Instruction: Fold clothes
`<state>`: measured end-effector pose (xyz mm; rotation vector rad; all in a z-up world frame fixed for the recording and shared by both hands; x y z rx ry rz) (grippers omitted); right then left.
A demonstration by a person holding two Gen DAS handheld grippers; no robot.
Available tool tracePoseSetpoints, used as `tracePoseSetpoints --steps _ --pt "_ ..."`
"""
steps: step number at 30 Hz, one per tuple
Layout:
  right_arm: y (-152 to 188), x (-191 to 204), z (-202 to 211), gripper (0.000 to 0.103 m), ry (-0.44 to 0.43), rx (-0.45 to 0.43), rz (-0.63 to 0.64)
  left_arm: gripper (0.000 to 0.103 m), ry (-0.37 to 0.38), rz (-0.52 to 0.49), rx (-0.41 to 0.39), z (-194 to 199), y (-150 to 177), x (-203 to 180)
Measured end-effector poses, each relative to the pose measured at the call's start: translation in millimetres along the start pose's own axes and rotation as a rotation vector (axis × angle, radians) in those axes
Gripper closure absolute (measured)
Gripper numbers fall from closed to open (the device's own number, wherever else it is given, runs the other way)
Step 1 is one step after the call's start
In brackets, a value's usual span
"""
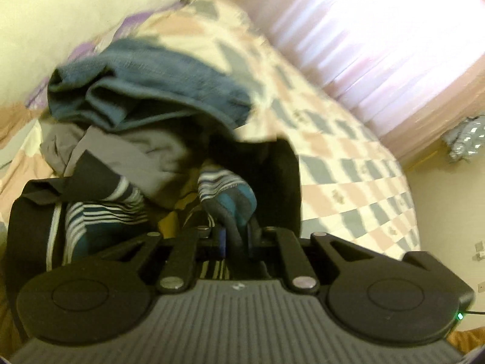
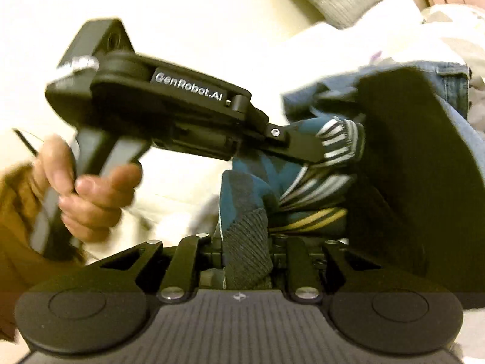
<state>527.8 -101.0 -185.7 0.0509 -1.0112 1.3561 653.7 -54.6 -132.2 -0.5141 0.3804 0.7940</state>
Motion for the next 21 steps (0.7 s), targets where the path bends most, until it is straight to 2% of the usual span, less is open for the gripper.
tracePoseSetpoints --steps 5,8,10,12,14,16,19,21 --pt "11 46 55 0.084 -0.156 -0.148 -0.032 0.094 -0.019 -0.054 -0.129 64 16 -57" --pt "5 77 90 0.085 -0.222 -0.227 -0.013 0.096 -0.027 -0.088 -0.227 103 10 -97" --pt "-5 101 125 0.087 -0.286 -0.304 0.015 0.096 -0.035 -0.137 -0.297 136 9 -138" --pt "-15 117 177 0.087 -0.368 -0.406 0.028 0.096 -0.077 -0.184 -0.354 165 7 -182" --pt "-23 136 214 0.087 -0.344 -0.445 0.054 0.096 -0.094 -0.203 -0.38 184 7 -221" --pt "-21 147 244 0.087 -0.358 -0.479 0.055 0.096 -0.093 -0.248 -0.411 198 13 -263" --pt "-14 165 302 0.087 -0.404 -0.549 0.079 0.096 -0.077 -0.341 -0.503 223 29 -335" --pt "-12 187 348 0.087 -0.407 -0.61 0.151 0.096 -0.077 -0.397 -0.583 252 39 -389"
Point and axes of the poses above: each gripper's, at about its wrist camera, not at the fingertips, and z roughly against the way its jaws point, x to its left, y to its underside, the point moved 6 cm from there along -z, roughly the way its jaws point, and after that the axes turned 13 degrees about x, right-handed, at the moved point
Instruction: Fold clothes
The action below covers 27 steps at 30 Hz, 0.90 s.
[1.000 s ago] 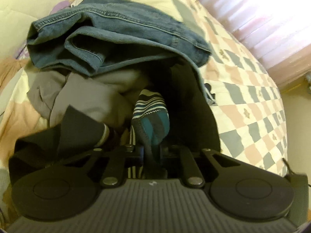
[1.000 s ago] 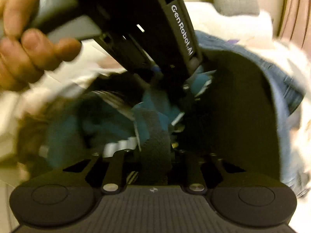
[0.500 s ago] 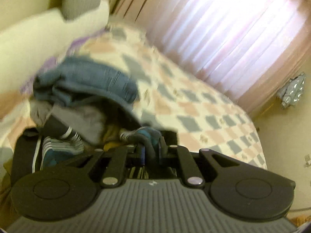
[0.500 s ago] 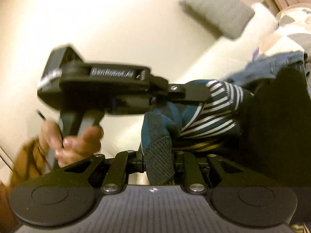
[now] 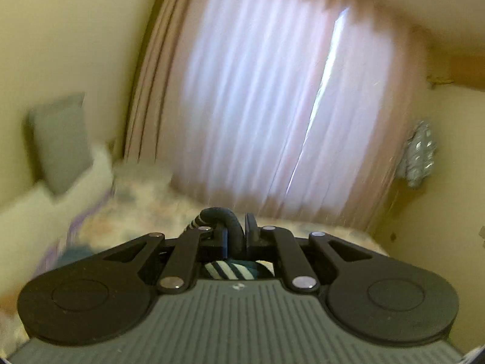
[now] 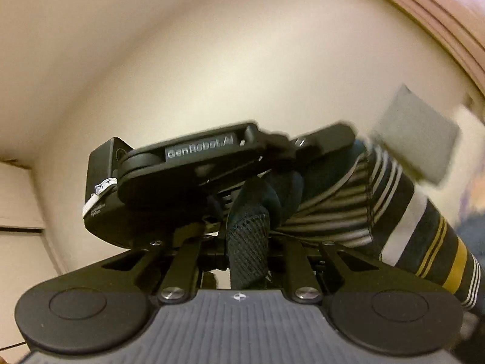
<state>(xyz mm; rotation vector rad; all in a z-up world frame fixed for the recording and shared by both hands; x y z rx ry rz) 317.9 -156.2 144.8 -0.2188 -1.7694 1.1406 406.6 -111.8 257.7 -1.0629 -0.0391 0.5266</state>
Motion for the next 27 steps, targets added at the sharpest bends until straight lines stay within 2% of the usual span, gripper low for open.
tracePoseSetpoints --steps 3,6,9,11,13,14,15,16,17,18,20,21,23,25,27 --pt "-38 47 42 0.088 0.034 -0.044 0.104 0.094 -0.03 -0.026 -0.072 30 -35 -57" --pt "-60 75 94 0.088 0.062 -0.06 0.141 0.088 0.016 -0.019 -0.062 43 -34 -103" --pt "-46 80 165 0.087 0.084 -0.055 0.094 0.086 0.088 -0.06 -0.019 41 5 -151" --pt "-29 77 208 0.087 0.123 -0.03 0.046 0.085 0.127 -0.074 0.037 24 31 -176" --pt "-11 70 247 0.086 0.23 -0.028 0.009 0.083 0.162 -0.072 0.104 0 56 -193" --pt "-4 60 264 0.086 0.3 -0.025 -0.019 0.082 0.154 -0.071 0.131 -18 68 -195" --pt "4 45 281 0.081 0.4 -0.024 -0.056 0.082 0.141 -0.07 0.158 -37 79 -197" --pt "13 23 298 0.067 0.525 -0.016 -0.102 0.082 0.091 -0.07 0.185 -57 91 -194" --pt "23 -1 315 0.038 0.655 0.001 -0.151 0.079 0.061 -0.064 0.224 -79 105 -186" --pt "35 -27 334 0.023 0.788 0.027 -0.199 0.078 0.055 -0.052 0.277 -101 120 -179" --pt "71 -78 380 0.022 1.049 0.073 -0.324 0.078 -0.004 0.009 0.411 -149 161 -149" --pt "93 -94 402 0.022 1.106 0.083 -0.392 0.078 -0.024 0.027 0.478 -172 185 -134" --pt "146 -117 436 0.022 1.129 0.079 -0.53 0.072 -0.069 0.066 0.61 -214 242 -101" --pt "213 -126 459 0.019 1.116 0.062 -0.666 0.069 -0.114 0.117 0.739 -253 306 -63" --pt "280 -134 478 0.019 1.105 0.042 -0.811 0.069 -0.141 0.149 0.869 -283 374 -32"
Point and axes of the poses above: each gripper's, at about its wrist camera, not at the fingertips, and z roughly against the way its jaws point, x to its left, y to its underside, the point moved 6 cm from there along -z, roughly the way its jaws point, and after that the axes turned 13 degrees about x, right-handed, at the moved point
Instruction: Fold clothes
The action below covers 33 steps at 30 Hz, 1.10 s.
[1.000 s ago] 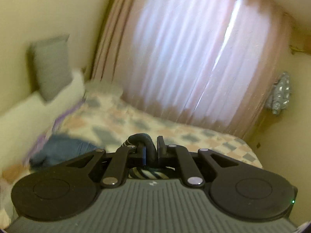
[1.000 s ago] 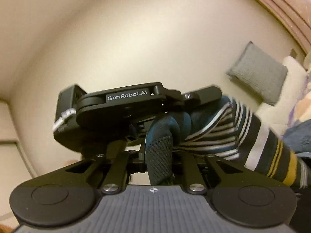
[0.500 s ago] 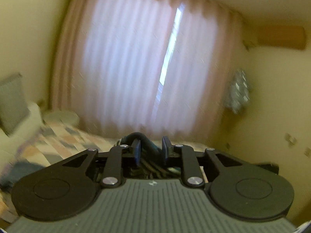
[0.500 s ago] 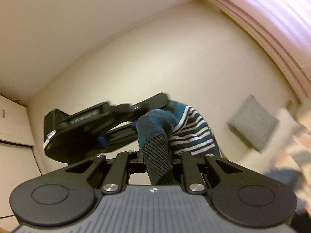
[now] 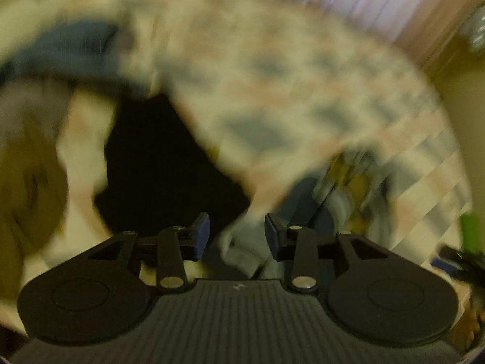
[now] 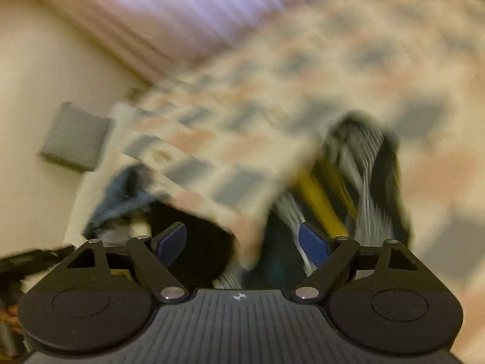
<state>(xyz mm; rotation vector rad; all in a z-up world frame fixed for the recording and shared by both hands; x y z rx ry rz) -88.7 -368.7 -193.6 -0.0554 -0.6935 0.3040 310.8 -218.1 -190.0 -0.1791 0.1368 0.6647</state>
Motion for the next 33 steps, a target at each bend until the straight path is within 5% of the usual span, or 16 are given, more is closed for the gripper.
tracePoseSetpoints --steps 4,7,10,12,14,15,16,18,23,29,33 --pt "93 -81 -52 0.019 0.048 0.119 -0.287 0.071 -0.103 -0.143 0.127 -101 31 4" --pt "139 -92 -78 0.019 0.11 0.168 -0.373 0.067 -0.194 -0.348 0.072 -141 20 -23" --pt "152 -89 -94 0.019 0.179 0.17 -0.38 0.063 -0.278 -0.506 0.044 -177 -3 -43" --pt "150 -84 -104 0.016 0.206 0.144 -0.38 0.053 -0.314 -0.632 0.05 -205 -14 -55" --pt "146 -80 -115 0.015 0.214 0.128 -0.4 0.032 -0.34 -0.759 0.062 -227 -13 -65" --pt "145 -80 -120 0.015 0.218 0.125 -0.414 0.031 -0.369 -0.819 0.054 -237 -11 -67" --pt "144 -80 -124 0.015 0.224 0.124 -0.428 0.033 -0.426 -0.881 0.036 -246 -9 -69" --pt "144 -78 -128 0.014 0.228 0.121 -0.46 0.071 -0.539 -0.924 0.03 -266 -14 -62" --pt "136 -82 -137 0.014 0.235 0.107 -0.528 0.083 -0.482 -0.846 0.043 -244 -28 -39" --pt "117 -80 -129 0.015 0.258 0.08 -0.517 0.085 -0.412 -0.546 -0.16 -115 -50 41" --pt "114 -84 -121 0.015 0.269 0.061 -0.508 0.081 -0.575 -0.304 -0.325 4 -65 139"
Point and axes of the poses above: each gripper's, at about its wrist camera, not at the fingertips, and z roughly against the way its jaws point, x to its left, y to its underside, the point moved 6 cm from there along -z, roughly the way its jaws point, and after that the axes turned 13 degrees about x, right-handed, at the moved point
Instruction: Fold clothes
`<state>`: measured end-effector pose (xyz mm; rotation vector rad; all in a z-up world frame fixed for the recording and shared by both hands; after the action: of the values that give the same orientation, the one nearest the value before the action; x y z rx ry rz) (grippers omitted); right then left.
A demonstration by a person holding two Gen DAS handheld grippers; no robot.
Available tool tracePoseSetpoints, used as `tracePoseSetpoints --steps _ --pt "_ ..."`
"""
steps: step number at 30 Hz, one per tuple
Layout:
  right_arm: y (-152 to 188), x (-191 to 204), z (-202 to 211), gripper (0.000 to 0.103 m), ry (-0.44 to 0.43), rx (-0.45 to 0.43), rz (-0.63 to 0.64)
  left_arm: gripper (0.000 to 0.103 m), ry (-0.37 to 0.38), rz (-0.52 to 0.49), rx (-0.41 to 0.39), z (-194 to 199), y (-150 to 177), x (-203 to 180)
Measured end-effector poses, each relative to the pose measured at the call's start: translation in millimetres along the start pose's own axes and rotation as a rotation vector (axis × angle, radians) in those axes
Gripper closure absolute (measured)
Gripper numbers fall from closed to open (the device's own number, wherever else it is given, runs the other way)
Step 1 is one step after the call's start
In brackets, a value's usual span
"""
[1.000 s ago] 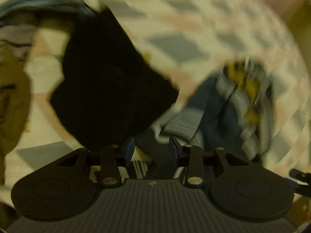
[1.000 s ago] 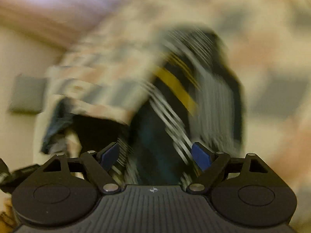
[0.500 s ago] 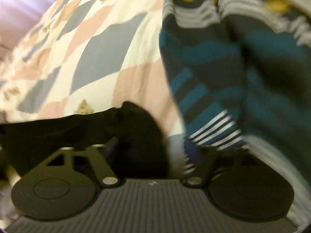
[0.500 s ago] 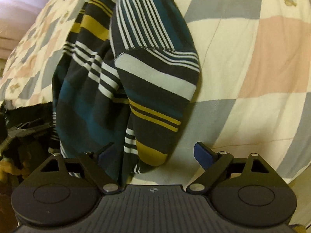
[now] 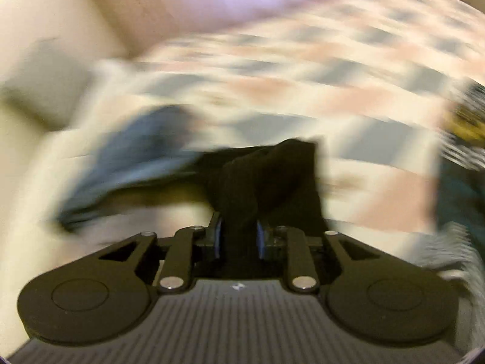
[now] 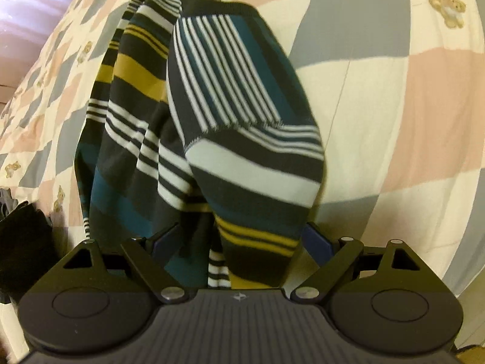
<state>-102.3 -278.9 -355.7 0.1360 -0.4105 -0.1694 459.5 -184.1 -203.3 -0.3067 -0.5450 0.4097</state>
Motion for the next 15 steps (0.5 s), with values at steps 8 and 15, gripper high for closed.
tracePoseSetpoints --steps 8,15 --pt "-1 -14 3 0.015 -0.012 -0.019 -0.021 0.084 -0.341 0.438 0.417 -130 103 185" --pt "1 -11 13 0.014 -0.011 -0.023 0.003 0.081 -0.28 0.572 0.406 -106 118 207"
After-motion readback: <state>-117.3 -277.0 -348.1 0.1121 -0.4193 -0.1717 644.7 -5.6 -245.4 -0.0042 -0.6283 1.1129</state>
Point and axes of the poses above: each gripper's, at about its wrist camera, not at the fingertips, and z roughly against the way its jaws point, x to its left, y to its underside, the point moved 6 cm from there along -z, roughly the way its jaws point, and after that the axes turned 13 degrees about x, right-handed, at the moved point
